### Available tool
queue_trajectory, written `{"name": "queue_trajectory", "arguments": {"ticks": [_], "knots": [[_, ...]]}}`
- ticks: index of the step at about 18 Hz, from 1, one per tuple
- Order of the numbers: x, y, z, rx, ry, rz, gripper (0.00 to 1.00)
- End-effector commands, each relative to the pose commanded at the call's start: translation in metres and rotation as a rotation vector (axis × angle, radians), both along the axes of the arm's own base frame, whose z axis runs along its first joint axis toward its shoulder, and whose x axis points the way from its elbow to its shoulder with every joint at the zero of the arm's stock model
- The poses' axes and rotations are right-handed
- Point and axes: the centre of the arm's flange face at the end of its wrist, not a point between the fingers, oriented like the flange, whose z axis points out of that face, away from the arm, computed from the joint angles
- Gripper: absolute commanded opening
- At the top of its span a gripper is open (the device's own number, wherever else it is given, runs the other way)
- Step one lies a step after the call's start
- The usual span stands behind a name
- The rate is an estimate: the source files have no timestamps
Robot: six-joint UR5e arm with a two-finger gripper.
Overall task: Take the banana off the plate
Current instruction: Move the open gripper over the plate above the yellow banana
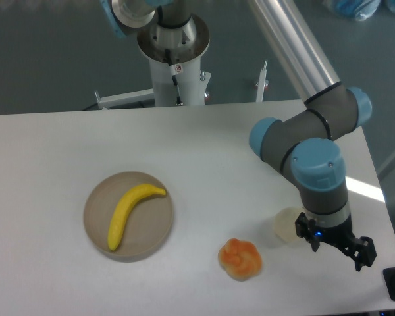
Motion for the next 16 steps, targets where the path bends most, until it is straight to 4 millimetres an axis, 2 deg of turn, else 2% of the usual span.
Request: {"name": "queue_trajectory", "arguments": {"ticks": [3, 8, 13, 16], "knots": [[0.038, -0.001, 0.010, 0.012, -0.024, 0.025, 1.00], [0.111, -0.015, 0.011, 0.019, -0.104, 0.090, 1.00], [0.199, -0.018, 0.002, -0.016, -0.203, 0.145, 1.00], [0.241, -0.016, -0.007, -0.065, -0.258, 0.183, 1.00]]}}
